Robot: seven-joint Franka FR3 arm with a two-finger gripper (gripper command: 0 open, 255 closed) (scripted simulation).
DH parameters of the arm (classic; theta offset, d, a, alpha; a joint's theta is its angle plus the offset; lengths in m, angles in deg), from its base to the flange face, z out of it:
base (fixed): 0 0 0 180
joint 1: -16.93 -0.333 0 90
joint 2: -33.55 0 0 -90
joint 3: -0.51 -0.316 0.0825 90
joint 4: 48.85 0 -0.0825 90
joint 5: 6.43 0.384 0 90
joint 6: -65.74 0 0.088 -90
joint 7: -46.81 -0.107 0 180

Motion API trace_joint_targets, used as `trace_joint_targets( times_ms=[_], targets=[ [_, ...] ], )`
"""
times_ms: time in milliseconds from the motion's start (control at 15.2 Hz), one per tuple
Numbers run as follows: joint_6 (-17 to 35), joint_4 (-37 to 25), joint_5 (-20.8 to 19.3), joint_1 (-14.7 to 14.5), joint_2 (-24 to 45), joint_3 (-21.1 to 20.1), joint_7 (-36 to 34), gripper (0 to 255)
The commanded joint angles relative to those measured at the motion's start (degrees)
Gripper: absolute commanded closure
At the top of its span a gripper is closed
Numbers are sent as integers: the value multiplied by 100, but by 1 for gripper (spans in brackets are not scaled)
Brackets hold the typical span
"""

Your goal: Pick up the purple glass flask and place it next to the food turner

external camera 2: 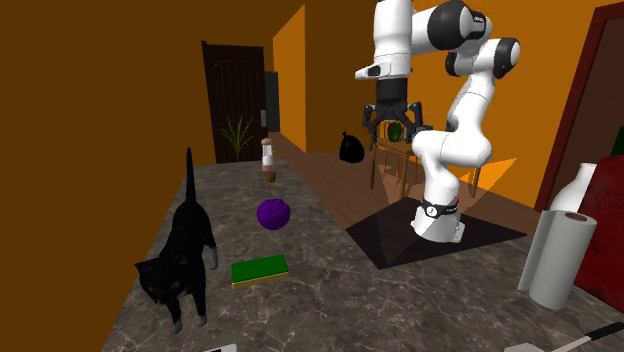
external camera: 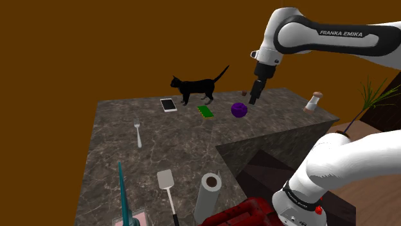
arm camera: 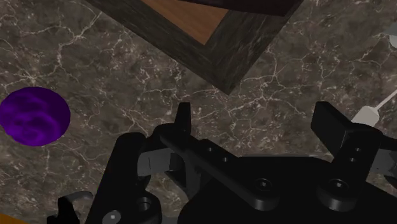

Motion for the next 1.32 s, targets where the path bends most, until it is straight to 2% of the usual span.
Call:
trace_joint_targets(
  times_ms=[0, 330, 660, 924, 1254],
  targets=[
    [146, -84, -119, 65, 218, 182, 226, 0],
    [582, -420, -349, 210, 961, 681, 835, 0],
    [958, -929, -416, 307, 1813, 1154, 1451, 0],
    [1191, -1459, -329, 368, 2563, 1505, 1968, 0],
    [1362, -2283, -30, 484, 3587, 1877, 2650, 0]
  ],
)
